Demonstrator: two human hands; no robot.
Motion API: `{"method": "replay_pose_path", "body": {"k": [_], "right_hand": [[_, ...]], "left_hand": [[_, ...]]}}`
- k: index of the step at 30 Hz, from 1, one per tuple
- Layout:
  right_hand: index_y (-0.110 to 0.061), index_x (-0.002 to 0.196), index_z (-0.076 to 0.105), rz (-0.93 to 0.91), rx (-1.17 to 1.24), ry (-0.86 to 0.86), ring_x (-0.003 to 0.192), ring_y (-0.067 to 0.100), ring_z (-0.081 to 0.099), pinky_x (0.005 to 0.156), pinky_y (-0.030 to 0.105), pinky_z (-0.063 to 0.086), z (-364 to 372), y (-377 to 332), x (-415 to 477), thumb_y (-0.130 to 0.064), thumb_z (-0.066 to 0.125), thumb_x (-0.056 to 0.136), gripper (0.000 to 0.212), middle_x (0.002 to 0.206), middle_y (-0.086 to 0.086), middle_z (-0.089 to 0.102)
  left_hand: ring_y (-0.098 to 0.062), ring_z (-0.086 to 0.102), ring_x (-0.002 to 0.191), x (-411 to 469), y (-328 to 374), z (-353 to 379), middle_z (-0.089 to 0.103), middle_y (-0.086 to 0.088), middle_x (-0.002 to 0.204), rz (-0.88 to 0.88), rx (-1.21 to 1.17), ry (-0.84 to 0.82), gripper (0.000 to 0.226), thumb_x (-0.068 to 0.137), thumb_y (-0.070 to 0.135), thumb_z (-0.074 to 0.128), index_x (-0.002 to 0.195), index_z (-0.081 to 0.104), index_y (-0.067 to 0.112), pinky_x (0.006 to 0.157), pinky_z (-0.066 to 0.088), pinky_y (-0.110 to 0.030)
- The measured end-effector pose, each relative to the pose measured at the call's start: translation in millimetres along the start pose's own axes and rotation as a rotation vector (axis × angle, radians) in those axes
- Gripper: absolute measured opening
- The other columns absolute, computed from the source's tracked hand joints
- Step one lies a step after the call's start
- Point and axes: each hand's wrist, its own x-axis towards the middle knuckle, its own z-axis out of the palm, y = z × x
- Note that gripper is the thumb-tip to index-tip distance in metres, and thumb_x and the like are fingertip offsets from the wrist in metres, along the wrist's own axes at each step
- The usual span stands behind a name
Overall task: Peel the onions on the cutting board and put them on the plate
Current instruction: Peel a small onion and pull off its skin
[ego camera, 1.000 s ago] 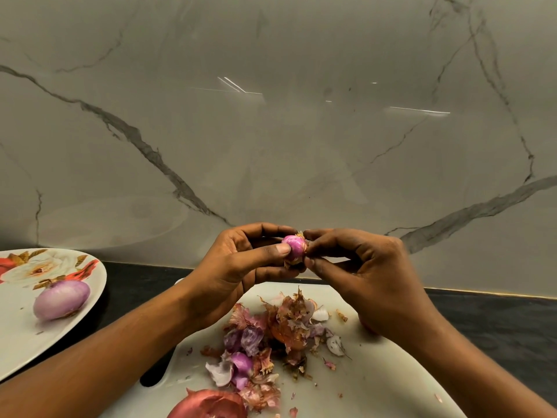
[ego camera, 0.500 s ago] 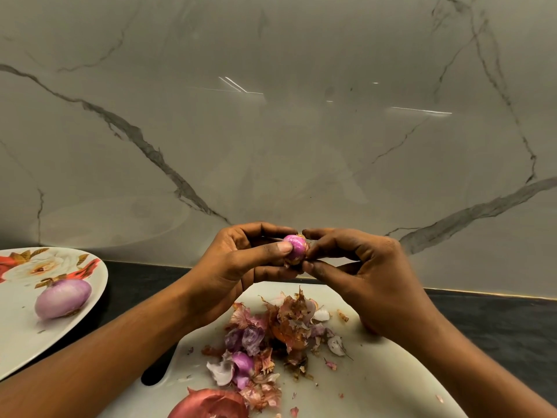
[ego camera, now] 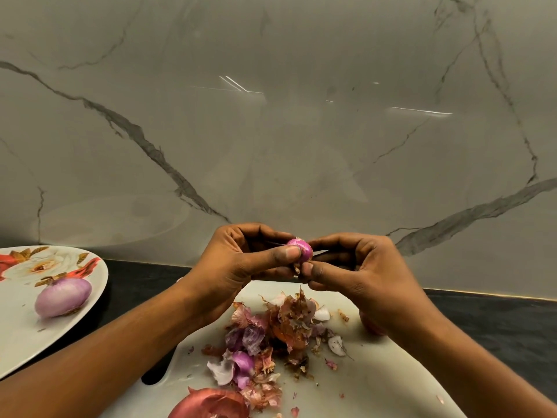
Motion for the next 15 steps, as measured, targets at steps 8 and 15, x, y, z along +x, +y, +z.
{"method": "replay_pose_path", "body": {"k": [8, 15], "right_hand": [[-0.016, 0.097, 0.079, -0.032, -0.019, 0.062, 0.08, 0.023, 0.08, 0.07, 0.027, 0.064, -1.4, -1.1, -0.4, 0.003, 0.073, 0.09, 0.021, 0.087, 0.005, 0.082], [-0.015, 0.105, 0.079, -0.057, -0.001, 0.072, 0.085, 0.022, 0.08, 0.071, 0.03, 0.065, -1.2, -2.5, 0.1, -0.017, 0.079, 0.084, 0.021, 0.092, 0.004, 0.082]], "left_hand": [[-0.035, 0.078, 0.097, -0.2, 1.7, 1.4, 0.078, -0.021, 0.105, -0.005, -0.066, -0.033, 0.013, 0.077, 0.007, 0.077, 0.088, 0.082, 0.01, 0.077, 0.066, -0.036], [-0.037, 0.078, 0.097, 2.5, 0.6, -0.2, 0.078, -0.021, 0.11, -0.052, -0.072, -0.007, 0.036, 0.085, 0.013, 0.074, 0.118, 0.071, 0.0, 0.082, 0.066, -0.038]]}}
